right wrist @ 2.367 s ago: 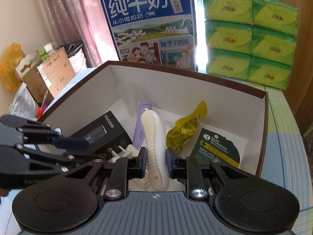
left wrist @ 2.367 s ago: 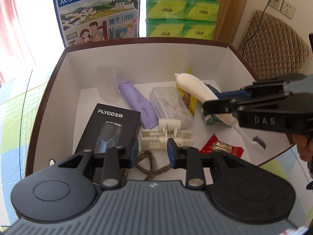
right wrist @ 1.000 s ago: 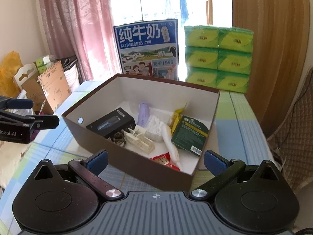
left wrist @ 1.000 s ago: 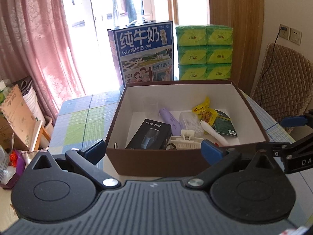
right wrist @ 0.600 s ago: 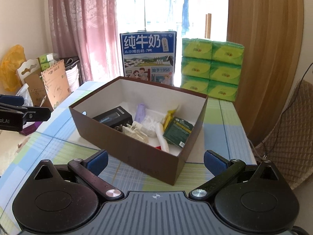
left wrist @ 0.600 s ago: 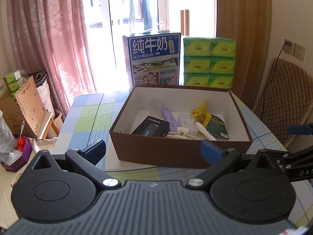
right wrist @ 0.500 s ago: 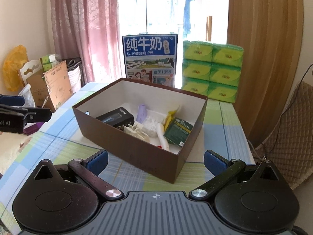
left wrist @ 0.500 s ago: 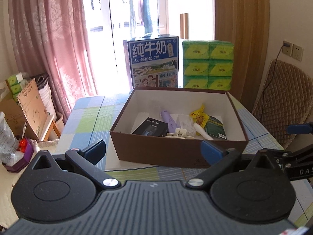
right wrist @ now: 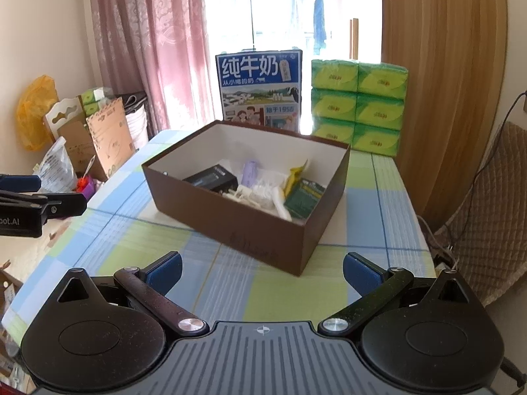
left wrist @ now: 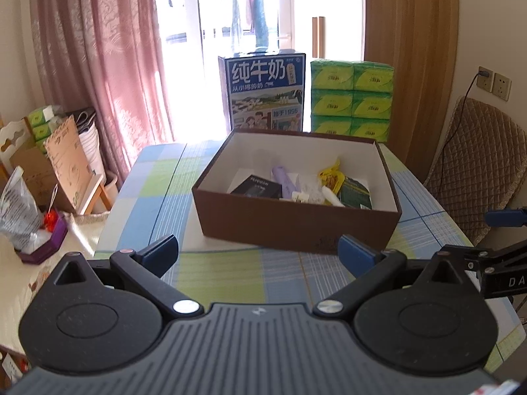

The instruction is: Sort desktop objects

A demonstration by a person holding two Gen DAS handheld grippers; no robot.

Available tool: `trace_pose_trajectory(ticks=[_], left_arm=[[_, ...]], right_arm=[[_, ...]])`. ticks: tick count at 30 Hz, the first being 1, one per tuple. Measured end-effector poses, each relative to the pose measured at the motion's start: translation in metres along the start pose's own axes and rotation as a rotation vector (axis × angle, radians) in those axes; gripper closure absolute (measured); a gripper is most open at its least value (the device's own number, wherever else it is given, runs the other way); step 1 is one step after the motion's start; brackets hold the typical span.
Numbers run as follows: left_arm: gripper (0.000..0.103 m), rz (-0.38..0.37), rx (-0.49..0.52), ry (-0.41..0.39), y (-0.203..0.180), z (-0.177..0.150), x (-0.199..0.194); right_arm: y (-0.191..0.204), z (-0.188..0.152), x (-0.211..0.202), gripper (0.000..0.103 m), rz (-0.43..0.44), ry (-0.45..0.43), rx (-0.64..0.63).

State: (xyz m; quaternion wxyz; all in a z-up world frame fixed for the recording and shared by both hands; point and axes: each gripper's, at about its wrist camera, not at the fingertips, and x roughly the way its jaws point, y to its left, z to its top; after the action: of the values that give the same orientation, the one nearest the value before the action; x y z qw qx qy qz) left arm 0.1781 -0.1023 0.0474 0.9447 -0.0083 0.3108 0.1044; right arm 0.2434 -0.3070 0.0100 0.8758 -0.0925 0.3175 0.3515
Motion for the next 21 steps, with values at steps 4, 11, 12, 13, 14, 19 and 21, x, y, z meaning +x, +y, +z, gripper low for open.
trace_pose_trajectory(ticks=[4,11,12,13,14,19,21], left_arm=[[0.001,0.021,0.000,0.003,-0.003,-0.008,-0.006],[0.001,0.043,-0.008,0.028,-0.009,-0.022,-0.010],[0.001,0.046,-0.011,0.030,-0.009,-0.024,-0.012],[0.001,0.048,-0.013,0.032,-0.010,-0.026,-0.013],[0.001,0.050,-0.013,0.036,-0.010,-0.027,-0.013],[0.001,0.062,-0.012,0.056,-0.011,-0.035,-0.015],[0.001,0.072,-0.020,0.063,-0.012,-0.037,-0.016]], right_arm=[[-0.002,-0.010,-0.004,0.002,-0.005,0.015,-0.003],[-0.005,-0.022,-0.008,0.002,-0.006,0.042,0.000],[-0.006,-0.024,-0.008,0.002,-0.004,0.046,0.000],[-0.006,-0.025,-0.008,0.002,-0.001,0.050,0.000],[-0.006,-0.027,-0.009,0.002,0.002,0.052,-0.001],[-0.004,-0.032,-0.009,0.002,0.016,0.062,0.000],[-0.004,-0.034,-0.009,0.002,0.020,0.067,-0.002]])
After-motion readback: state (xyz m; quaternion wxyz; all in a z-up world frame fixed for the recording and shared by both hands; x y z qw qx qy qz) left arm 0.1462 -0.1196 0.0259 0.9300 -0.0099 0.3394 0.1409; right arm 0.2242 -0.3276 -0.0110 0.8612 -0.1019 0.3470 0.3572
